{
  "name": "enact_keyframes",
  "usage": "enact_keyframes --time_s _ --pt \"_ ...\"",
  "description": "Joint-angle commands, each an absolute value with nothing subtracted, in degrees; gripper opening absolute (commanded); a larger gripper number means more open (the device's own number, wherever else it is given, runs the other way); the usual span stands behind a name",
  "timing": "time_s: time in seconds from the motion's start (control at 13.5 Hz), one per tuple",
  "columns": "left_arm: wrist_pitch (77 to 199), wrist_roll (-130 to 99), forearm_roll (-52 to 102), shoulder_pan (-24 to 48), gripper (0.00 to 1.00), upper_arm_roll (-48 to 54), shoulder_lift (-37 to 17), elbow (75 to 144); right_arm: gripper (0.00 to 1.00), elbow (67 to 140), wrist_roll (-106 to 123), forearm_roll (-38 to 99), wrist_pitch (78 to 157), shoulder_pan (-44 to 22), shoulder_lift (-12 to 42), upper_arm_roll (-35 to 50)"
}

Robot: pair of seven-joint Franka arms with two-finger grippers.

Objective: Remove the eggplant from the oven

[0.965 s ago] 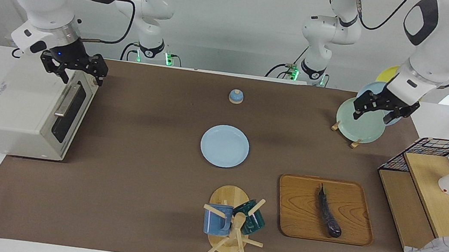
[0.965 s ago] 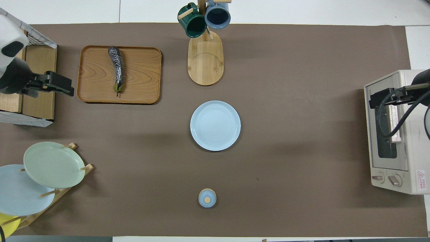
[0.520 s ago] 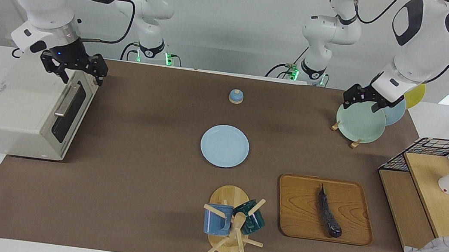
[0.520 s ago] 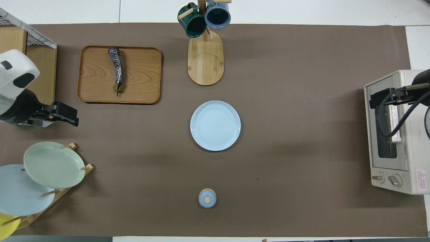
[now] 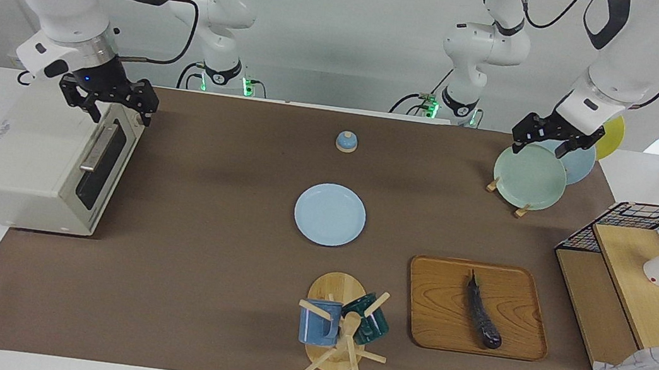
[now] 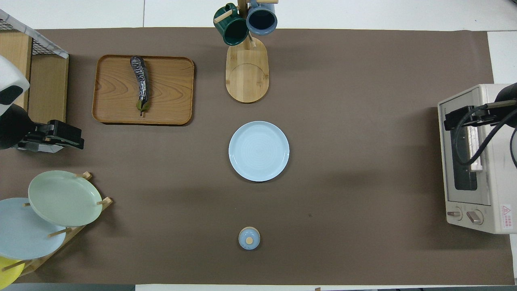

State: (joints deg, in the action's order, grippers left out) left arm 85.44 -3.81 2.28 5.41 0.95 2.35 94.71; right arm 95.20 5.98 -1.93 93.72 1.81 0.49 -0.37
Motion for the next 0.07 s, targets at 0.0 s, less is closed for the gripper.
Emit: enact_keyframes --time_s 0.0 --pt "84.55 -4.66 0.97 4.83 1.00 1.49 2.81 94.83 1.00 95.01 5.36 -0.62 93.25 1.85 0.09 -0.53"
